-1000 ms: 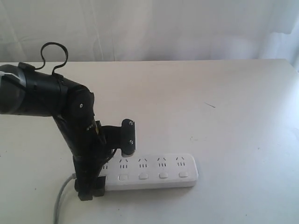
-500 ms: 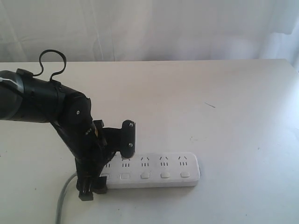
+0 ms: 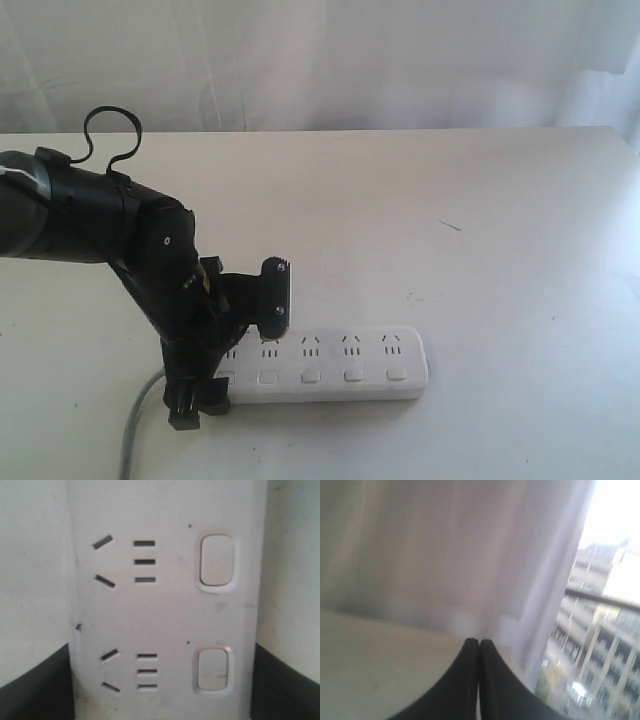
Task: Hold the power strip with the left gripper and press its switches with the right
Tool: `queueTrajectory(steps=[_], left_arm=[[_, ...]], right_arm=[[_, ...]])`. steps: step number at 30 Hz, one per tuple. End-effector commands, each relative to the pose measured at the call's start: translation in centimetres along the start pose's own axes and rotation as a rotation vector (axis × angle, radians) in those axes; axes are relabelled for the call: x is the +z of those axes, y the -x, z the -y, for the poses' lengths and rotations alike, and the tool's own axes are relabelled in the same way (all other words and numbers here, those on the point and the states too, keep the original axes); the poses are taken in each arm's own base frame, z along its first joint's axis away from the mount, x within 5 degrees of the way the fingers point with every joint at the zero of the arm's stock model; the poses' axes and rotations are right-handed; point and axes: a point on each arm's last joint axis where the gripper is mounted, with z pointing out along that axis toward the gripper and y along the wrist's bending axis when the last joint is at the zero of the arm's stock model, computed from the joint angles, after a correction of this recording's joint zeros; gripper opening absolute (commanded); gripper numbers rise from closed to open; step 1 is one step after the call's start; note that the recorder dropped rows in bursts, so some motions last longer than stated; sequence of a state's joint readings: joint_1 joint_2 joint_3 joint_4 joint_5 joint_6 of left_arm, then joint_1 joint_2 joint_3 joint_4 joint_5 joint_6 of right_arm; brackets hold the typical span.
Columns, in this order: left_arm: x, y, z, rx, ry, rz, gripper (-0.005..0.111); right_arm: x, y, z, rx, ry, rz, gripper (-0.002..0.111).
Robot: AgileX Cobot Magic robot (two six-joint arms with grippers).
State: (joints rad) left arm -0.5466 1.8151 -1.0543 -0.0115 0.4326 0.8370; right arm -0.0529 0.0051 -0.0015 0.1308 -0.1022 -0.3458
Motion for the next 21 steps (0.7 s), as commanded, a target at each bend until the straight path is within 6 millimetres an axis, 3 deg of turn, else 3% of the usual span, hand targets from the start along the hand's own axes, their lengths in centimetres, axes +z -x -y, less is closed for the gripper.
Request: queueTrajectory(steps=[1, 5, 9, 13, 21], left_arm=[[-0.2, 0.1, 0.1, 0.011, 0.008, 0.015, 0.0], [-0.2, 0.1, 0.2, -0.004, -0.002, 0.022, 0.0], [-0.2, 0.1, 0.2, -0.004, -0.003, 0.021, 0.0], [-0.2, 0.1, 0.3, 0.008, -0.014, 0.014, 0.0], [-0.2, 0.2, 0.4, -0.016, -0.025, 0.028, 0.0]], right_arm=[[-0.5, 2.6, 1.0, -0.041, -0.117, 0.289, 0.0], [-1.1, 4.0, 1.5, -0.015, -0.177, 0.465, 0.0], [-2.3, 5.6, 2.0, 0.337, -0.127, 0.71, 0.0], [-3.5, 6.7, 2.4, 0.577, -0.039, 0.913, 0.0], [-4.3, 6.7, 3.6, 0.718, -0.096, 1.024, 0.0]])
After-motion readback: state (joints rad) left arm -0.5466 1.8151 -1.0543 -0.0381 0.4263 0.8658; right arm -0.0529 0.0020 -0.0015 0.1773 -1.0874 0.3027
